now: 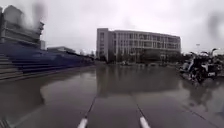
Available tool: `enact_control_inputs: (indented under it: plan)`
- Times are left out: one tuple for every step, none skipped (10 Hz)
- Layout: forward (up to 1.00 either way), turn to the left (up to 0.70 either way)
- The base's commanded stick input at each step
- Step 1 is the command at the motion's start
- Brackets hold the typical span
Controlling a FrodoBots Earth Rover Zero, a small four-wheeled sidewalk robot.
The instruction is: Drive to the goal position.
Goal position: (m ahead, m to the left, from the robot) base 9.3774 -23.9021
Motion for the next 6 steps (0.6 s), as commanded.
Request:
enact_control_inputs:
  plan:
    - [0.92, 0.03]
    - [0.92, 0.03]
    - [0.92, 0.03]
    - [0.92, 0.03]
    - [0.92, 0.03]
    - [0.92, 0.03]
